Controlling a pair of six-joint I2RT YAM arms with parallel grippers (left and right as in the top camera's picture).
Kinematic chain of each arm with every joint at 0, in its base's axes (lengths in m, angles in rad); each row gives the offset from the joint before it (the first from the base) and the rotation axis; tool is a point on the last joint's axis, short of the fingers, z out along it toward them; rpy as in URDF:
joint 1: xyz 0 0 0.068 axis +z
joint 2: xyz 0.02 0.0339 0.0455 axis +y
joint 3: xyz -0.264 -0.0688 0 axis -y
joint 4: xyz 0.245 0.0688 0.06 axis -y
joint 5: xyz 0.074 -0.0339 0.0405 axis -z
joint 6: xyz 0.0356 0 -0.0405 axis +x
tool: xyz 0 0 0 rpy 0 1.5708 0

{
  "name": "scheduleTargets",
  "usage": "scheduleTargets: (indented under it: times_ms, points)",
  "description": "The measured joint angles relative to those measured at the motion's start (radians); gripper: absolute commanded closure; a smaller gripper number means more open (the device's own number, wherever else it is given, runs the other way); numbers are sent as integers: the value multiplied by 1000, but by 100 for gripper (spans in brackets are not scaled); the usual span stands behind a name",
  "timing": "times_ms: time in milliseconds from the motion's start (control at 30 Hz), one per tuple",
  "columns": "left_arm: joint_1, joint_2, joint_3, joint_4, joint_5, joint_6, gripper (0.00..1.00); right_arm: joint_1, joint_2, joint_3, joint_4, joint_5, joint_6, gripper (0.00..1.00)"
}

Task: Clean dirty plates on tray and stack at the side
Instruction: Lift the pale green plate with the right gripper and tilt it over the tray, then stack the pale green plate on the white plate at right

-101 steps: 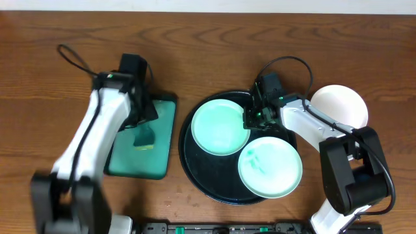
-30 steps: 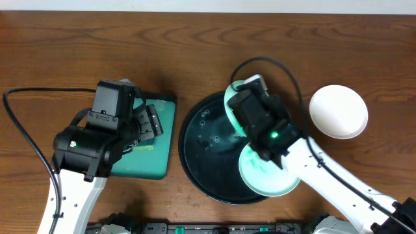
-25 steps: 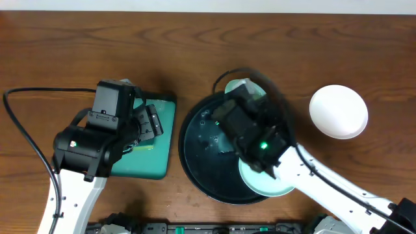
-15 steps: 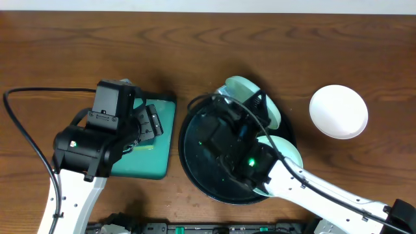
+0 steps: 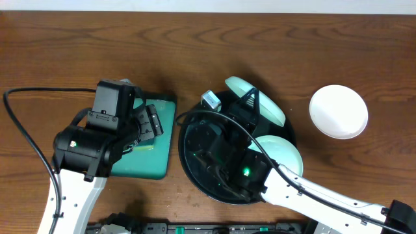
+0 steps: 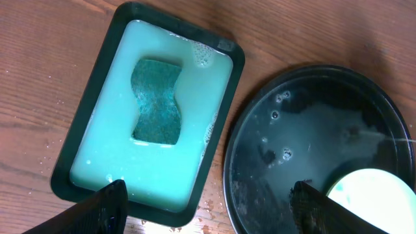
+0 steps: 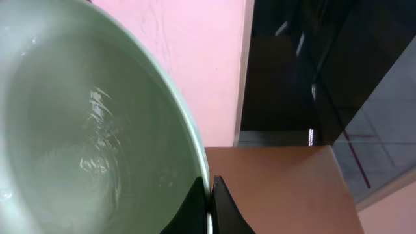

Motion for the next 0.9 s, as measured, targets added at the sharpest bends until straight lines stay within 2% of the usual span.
scheduleTargets:
  times_ms: [233,367,467,600,733,900]
  points:
    - [0,0,0,-4,0,0,20,-20,8,0,-32,-54,40,99]
    - [0,0,0,-8,0,0,20,-26,19,0,-75,-65,120,99]
    - [0,0,0,-8,0,0,20,-61,21,3,-179,-150,290,99]
    - [0,0,0,-9,0,0,20,-201,27,1,-344,-476,611,99]
    - [0,0,0,-8,0,0,20,-402,31,1,-360,-827,940,99]
    - [0,1,0,-9,0,0,20,-628,32,1,-310,-1210,1191,99]
